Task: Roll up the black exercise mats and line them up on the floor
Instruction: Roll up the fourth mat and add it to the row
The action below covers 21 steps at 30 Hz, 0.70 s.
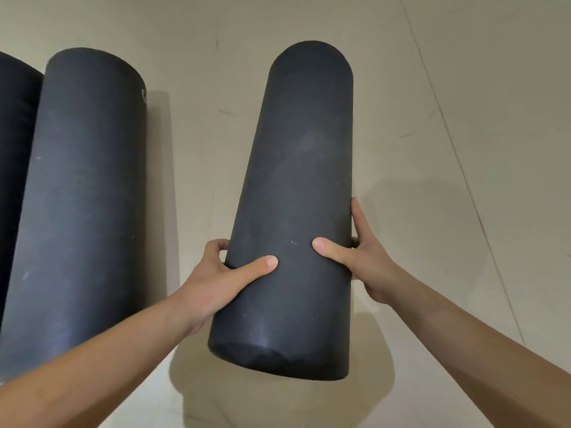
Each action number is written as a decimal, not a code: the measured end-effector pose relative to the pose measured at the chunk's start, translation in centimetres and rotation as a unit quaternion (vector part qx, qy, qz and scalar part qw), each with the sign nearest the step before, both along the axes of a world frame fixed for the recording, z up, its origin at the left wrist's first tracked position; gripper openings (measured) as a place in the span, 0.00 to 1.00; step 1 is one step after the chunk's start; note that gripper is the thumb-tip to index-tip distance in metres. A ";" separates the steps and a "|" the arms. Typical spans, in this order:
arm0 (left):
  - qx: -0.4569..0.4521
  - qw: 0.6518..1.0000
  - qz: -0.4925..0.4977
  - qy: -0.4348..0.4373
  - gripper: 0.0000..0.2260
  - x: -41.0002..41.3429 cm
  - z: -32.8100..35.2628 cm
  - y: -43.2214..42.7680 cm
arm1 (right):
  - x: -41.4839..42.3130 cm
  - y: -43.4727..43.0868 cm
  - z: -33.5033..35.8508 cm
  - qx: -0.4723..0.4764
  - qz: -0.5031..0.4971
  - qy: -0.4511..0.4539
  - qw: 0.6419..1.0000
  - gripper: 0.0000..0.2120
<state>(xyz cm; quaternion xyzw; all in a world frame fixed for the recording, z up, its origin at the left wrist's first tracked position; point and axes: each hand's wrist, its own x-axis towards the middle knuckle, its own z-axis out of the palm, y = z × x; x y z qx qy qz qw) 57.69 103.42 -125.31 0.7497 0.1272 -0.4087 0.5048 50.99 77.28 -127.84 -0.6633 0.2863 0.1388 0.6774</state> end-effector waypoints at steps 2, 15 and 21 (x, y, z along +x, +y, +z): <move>0.000 0.999 0.039 -0.001 0.43 0.4 0.3 0.4 | 2.0 0.2 0.1 0.010 0.025 0.006 1.000 0.52; 0.184 0.927 -0.079 -0.317 0.34 6.5 2.4 5.5 | 13.7 6.8 1.0 -0.046 0.125 0.002 0.991 0.59; 0.191 0.944 -0.073 -0.258 0.30 6.0 2.3 5.5 | 14.3 9.3 1.6 -0.049 0.134 -0.010 0.990 0.64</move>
